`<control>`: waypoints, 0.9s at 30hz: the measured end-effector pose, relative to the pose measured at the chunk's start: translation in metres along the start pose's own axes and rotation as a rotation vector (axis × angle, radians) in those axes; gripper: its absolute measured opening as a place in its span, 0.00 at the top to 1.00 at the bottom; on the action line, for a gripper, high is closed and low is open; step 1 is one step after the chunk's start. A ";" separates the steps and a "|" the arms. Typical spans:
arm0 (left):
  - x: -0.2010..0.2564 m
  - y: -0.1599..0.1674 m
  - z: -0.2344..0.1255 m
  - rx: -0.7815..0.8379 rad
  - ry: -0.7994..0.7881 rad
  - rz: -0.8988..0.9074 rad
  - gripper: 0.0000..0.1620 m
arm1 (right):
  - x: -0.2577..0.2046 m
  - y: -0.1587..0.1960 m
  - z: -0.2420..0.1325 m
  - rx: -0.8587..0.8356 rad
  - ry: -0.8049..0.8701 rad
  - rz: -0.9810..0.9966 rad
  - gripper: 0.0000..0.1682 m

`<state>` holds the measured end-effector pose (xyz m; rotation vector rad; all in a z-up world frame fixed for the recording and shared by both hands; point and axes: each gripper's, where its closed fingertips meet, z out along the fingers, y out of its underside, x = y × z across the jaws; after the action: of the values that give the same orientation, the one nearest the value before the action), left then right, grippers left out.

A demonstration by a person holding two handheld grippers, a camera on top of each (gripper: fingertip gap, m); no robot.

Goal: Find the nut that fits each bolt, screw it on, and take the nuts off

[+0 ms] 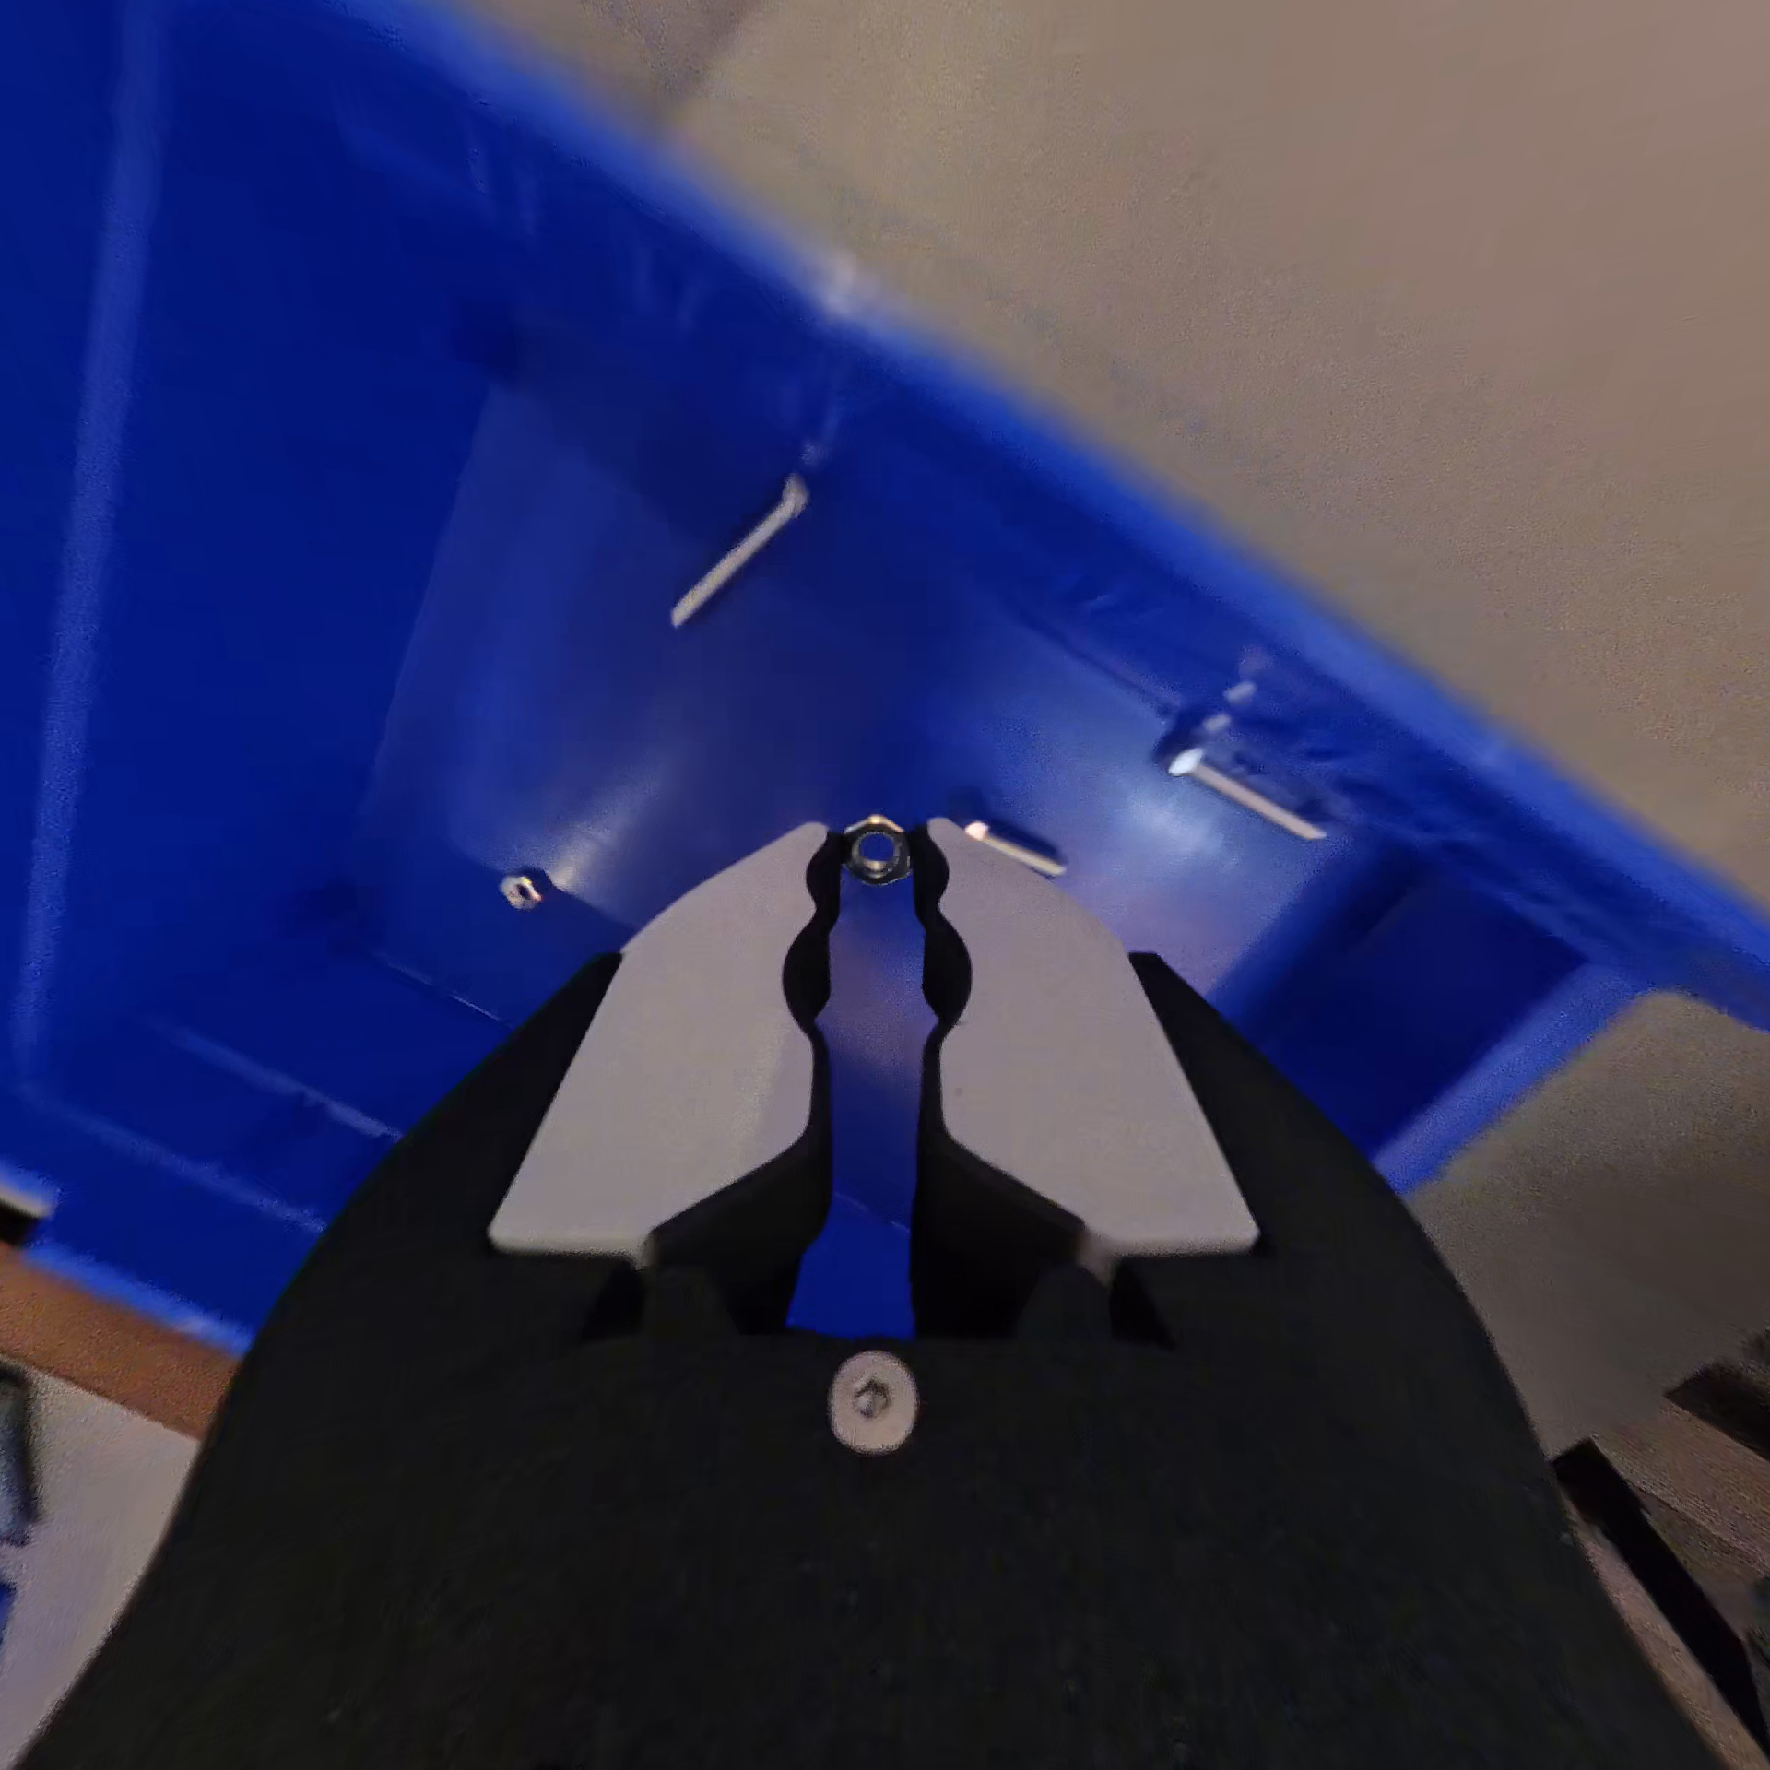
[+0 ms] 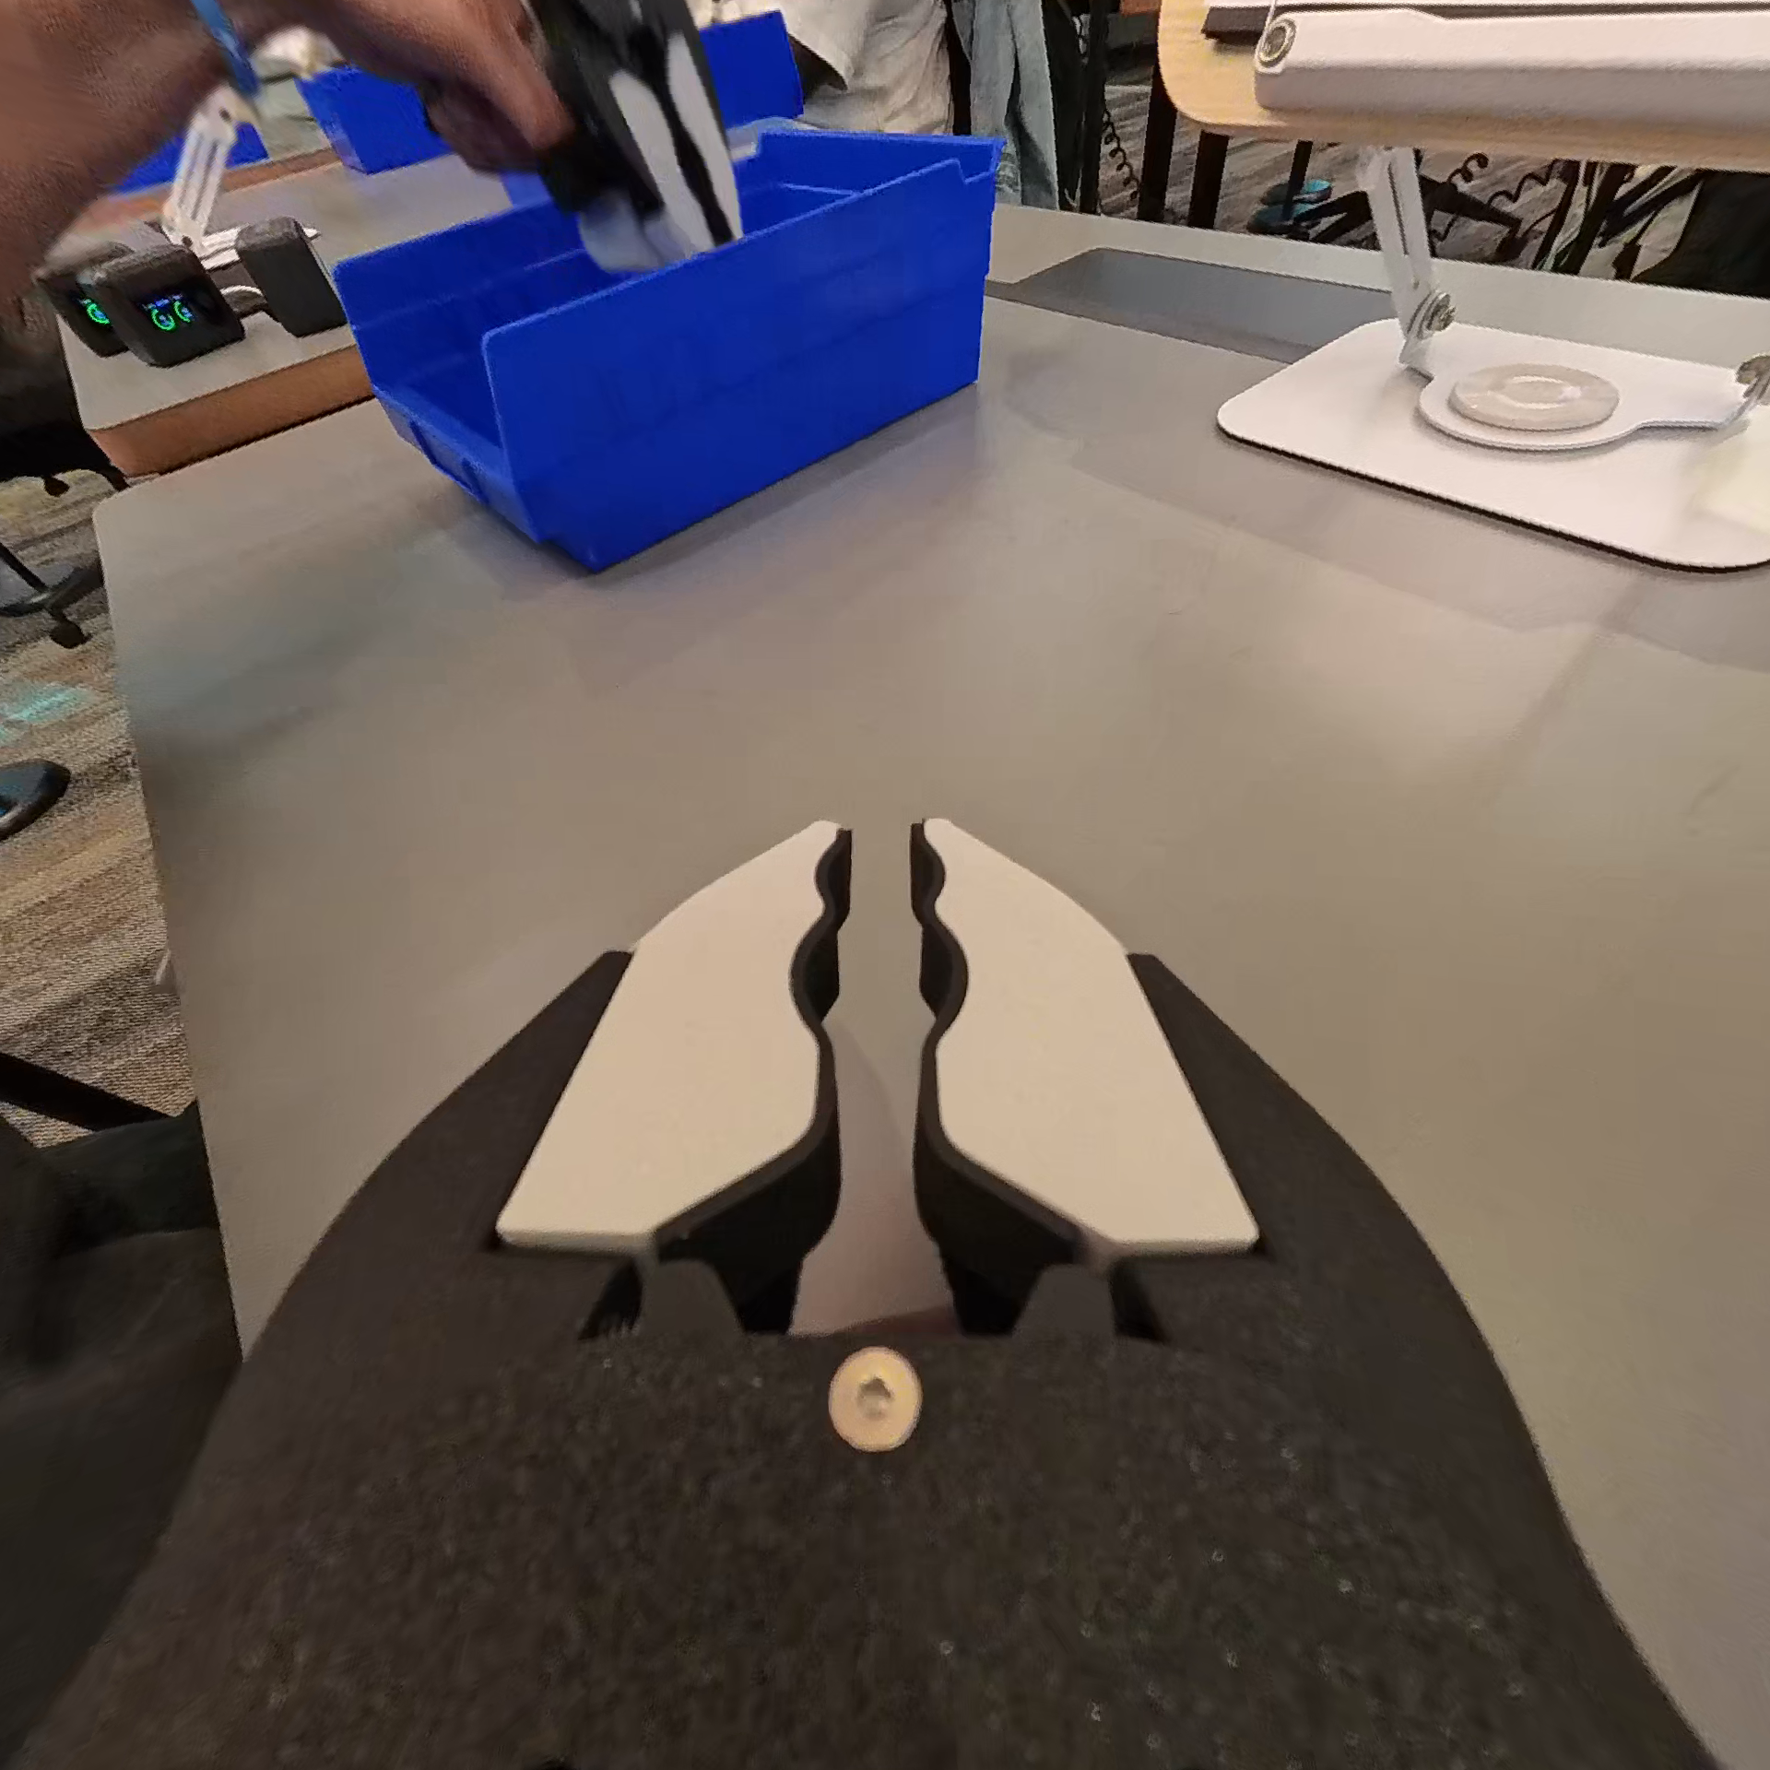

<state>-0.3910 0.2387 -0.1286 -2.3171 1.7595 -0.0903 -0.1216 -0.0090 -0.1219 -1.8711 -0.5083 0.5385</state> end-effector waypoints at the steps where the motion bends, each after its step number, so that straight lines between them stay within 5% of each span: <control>1: 0.009 -0.015 -0.018 0.041 -0.009 0.038 0.91 | 0.000 0.000 0.000 0.001 0.002 -0.002 0.93; 6: 0.099 -0.099 -0.070 0.203 0.057 0.333 0.91 | 0.004 -0.003 -0.004 0.016 0.015 0.010 0.94; 11: 0.196 -0.151 -0.011 0.129 0.233 0.615 0.92 | 0.009 -0.007 -0.010 0.056 0.024 0.040 0.94; 17: 0.241 -0.179 0.063 0.023 0.284 0.739 0.92 | 0.021 -0.006 -0.017 0.061 0.048 0.079 0.95; 27: 0.245 -0.178 0.085 0.019 0.273 0.743 0.91 | 0.020 -0.002 -0.017 0.045 0.044 0.084 0.94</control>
<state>-0.1397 0.0614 -0.1945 -1.5499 2.6120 -0.2970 -0.0955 -0.0093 -0.1165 -1.8630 -0.3875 0.5586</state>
